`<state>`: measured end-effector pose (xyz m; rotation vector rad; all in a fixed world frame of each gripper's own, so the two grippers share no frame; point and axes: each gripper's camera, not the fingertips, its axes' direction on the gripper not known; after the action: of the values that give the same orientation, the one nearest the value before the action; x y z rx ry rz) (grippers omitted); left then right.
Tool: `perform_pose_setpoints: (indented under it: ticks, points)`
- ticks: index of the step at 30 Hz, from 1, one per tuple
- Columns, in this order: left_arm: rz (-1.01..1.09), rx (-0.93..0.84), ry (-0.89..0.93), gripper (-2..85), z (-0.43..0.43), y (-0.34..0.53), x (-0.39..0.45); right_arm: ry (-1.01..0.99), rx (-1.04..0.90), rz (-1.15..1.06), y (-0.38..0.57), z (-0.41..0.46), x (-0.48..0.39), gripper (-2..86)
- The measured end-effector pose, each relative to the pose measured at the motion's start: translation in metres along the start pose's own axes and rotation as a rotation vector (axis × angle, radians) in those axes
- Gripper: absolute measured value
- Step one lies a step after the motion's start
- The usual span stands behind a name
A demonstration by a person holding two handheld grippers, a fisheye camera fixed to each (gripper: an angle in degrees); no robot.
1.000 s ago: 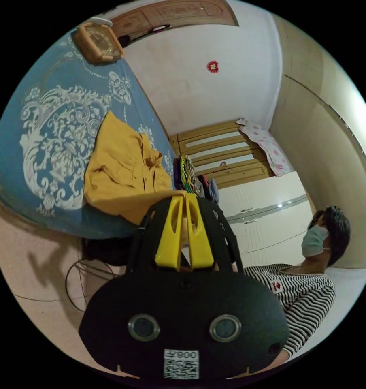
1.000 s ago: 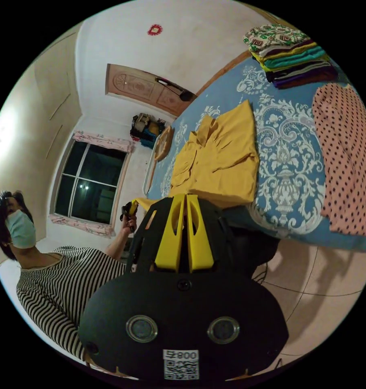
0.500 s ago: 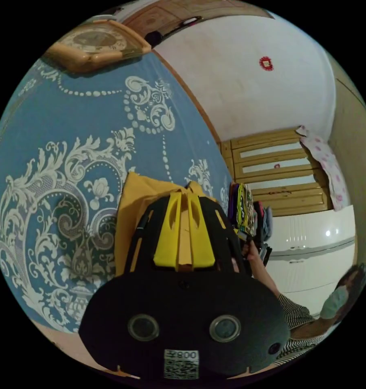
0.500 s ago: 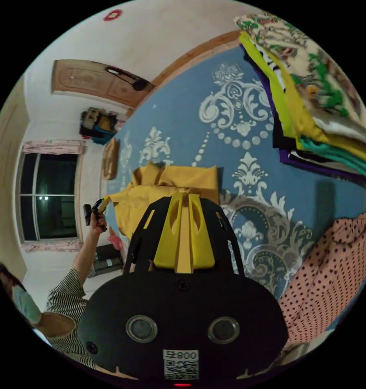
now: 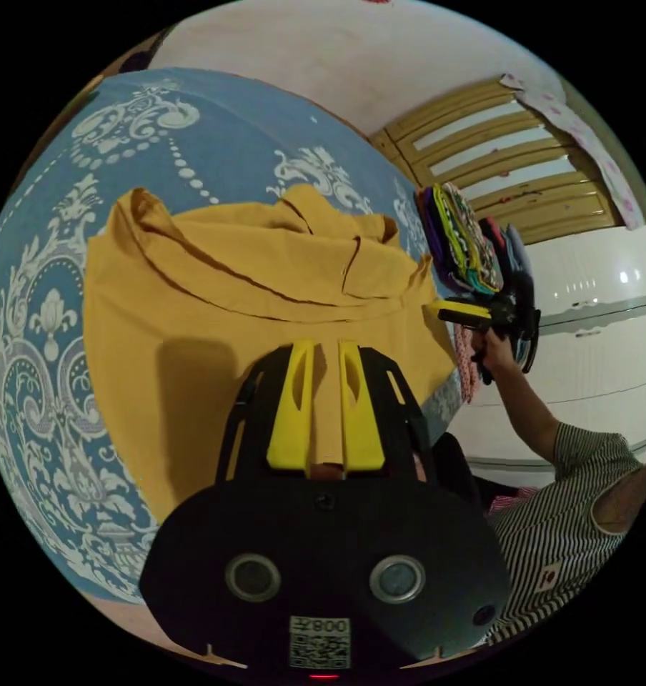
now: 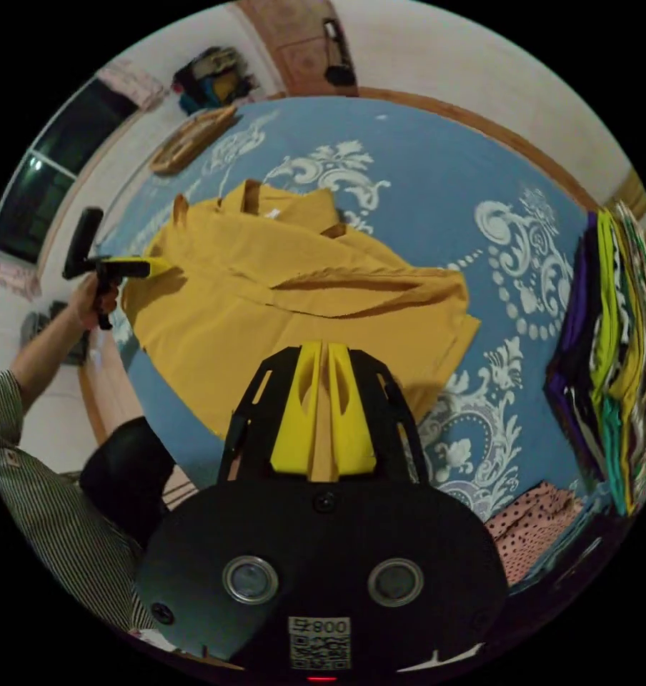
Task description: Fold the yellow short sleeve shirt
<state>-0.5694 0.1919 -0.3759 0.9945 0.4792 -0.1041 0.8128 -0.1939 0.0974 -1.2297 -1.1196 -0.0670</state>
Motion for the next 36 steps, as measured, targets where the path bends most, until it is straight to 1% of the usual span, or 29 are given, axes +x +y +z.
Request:
perform_pose_setpoints:
  ticks: [2,6,8,11,13,16,19,25,32,36]
  points:
    - [0.022,-0.024,-0.067,6.4,0.016,-0.018,0.007,0.052,-0.023,-0.044,-0.019,0.006,-0.018,1.2]
    - [0.113,-0.024,-0.205,6.9,0.032,-0.039,0.026,0.22,0.024,-0.159,-0.049,0.008,-0.058,3.4]
    - [0.164,-0.044,-0.303,7.2,0.045,-0.052,0.035,0.284,0.039,-0.207,-0.059,0.011,-0.072,4.9]
    - [0.182,-0.077,-0.372,5.5,0.061,-0.069,0.039,0.355,0.027,-0.283,-0.077,0.022,-0.092,5.9]
    - [0.162,-0.065,-0.38,3.9,0.065,-0.079,0.037,0.404,-0.009,-0.325,-0.092,0.034,-0.103,5.4]
    - [0.143,-0.06,-0.367,1.9,0.07,-0.092,0.033,0.433,-0.008,-0.359,-0.107,0.039,-0.113,2.5]
    - [0.158,-0.031,-0.364,1.1,0.068,-0.101,0.034,0.433,0.006,-0.342,-0.12,0.038,-0.114,0.8]
    - [0.191,0.041,-0.359,0.7,0.051,-0.12,0.035,0.359,0.072,-0.267,-0.139,0.019,-0.098,0.0]
    - [0.205,0.144,-0.422,1.5,0.022,-0.152,0.025,0.363,0.154,-0.194,-0.167,-0.006,-0.065,0.1]
    - [0.13,0.175,-0.434,2.8,0.013,-0.157,0.004,0.353,0.094,-0.13,-0.184,-0.004,-0.032,0.9]
